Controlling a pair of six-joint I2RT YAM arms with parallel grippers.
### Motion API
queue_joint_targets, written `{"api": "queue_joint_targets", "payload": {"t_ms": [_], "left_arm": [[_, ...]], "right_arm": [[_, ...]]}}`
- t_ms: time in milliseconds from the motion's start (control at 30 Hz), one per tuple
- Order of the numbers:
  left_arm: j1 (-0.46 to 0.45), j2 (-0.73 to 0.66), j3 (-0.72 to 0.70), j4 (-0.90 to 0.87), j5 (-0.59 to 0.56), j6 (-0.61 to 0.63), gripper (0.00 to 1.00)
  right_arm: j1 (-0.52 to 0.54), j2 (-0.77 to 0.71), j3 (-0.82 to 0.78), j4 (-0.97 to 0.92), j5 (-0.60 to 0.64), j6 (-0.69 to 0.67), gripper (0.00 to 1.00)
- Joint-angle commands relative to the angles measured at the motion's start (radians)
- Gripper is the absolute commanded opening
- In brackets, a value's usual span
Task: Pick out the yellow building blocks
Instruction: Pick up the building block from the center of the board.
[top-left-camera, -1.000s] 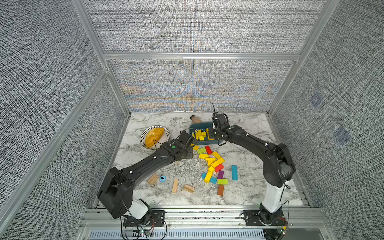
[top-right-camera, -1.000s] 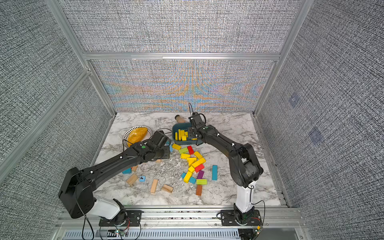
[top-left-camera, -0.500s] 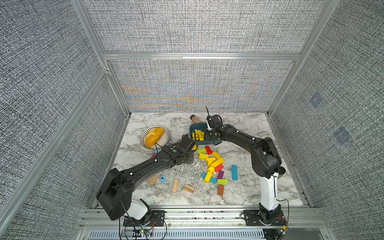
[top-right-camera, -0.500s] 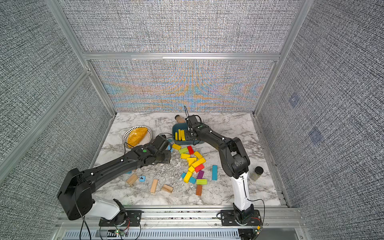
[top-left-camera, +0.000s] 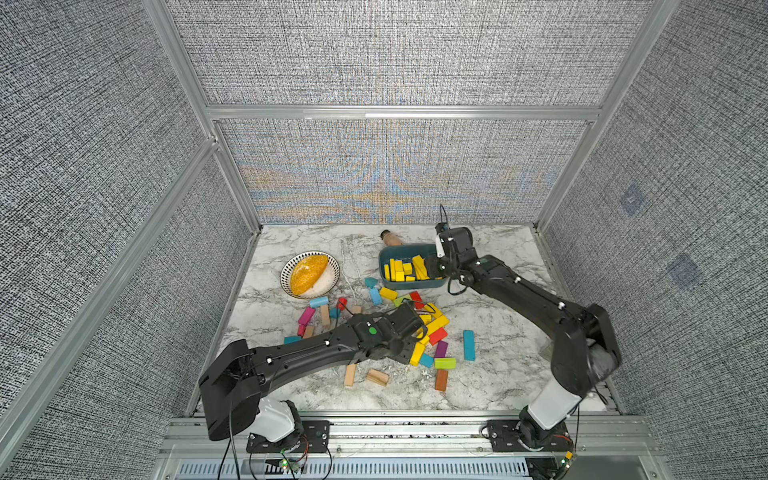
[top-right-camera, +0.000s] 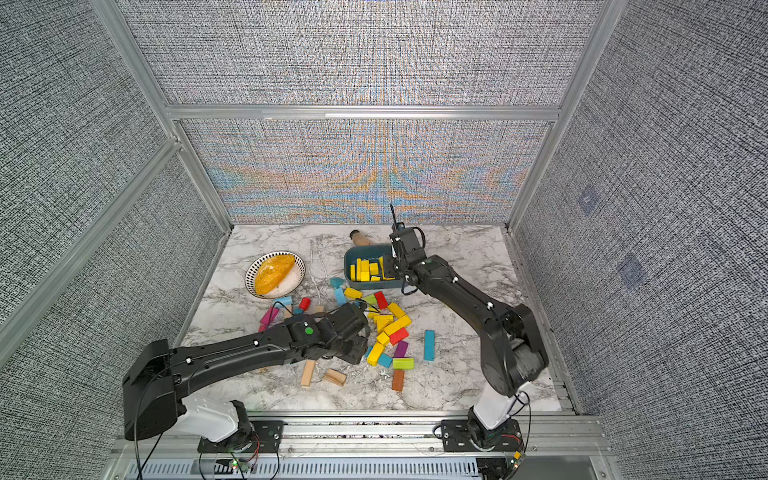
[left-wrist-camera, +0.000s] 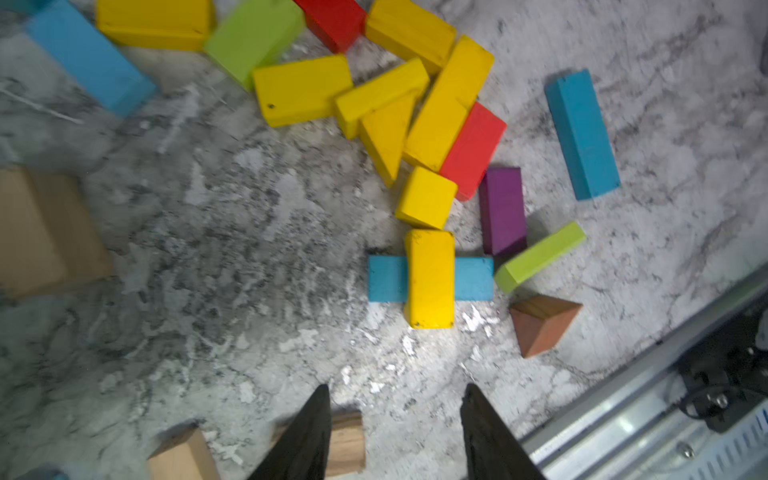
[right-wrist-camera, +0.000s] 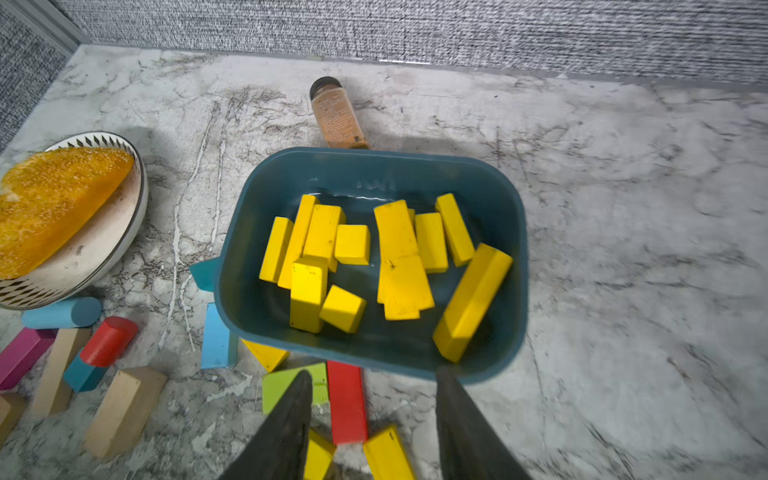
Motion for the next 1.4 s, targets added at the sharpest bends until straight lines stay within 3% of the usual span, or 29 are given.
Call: {"api": "queue_joint_targets", "payload": {"t_ms": [0, 200, 400, 667, 1233, 1367], "left_arm": [[-0.032, 0.056, 0.055, -0.062, 0.053, 0.007, 0.53], [-0.053, 0.174, 0.148, -0.137, 0.033, 0.012, 0.53], [-0.050, 0.280, 0.251, -0.219, -0.021, 0.026, 0.56], [-0.022, 0.357, 0.302, -0.214, -0.044, 0.033, 0.56], [0.017, 0.452, 0.314, -0.138, 0.082, 0.084, 0.48], [0.019, 0.454, 0.312, -0.136, 0.077, 0.081, 0.42]], "right_arm": [[-0.002, -0.135, -0.147, 0.055, 0.106, 0.033, 0.49], [-0.001, -0.368, -0.358, 0.028, 0.174, 0.083, 0.49], [-0.002, -0.490, -0.485, 0.006, 0.190, 0.135, 0.49], [-0.002, -0.525, -0.528, -0.025, 0.199, 0.154, 0.49], [-0.003, -0.524, -0.532, -0.019, 0.205, 0.161, 0.49], [-0.003, -0.517, -0.528, -0.019, 0.203, 0.159, 0.49]]}}
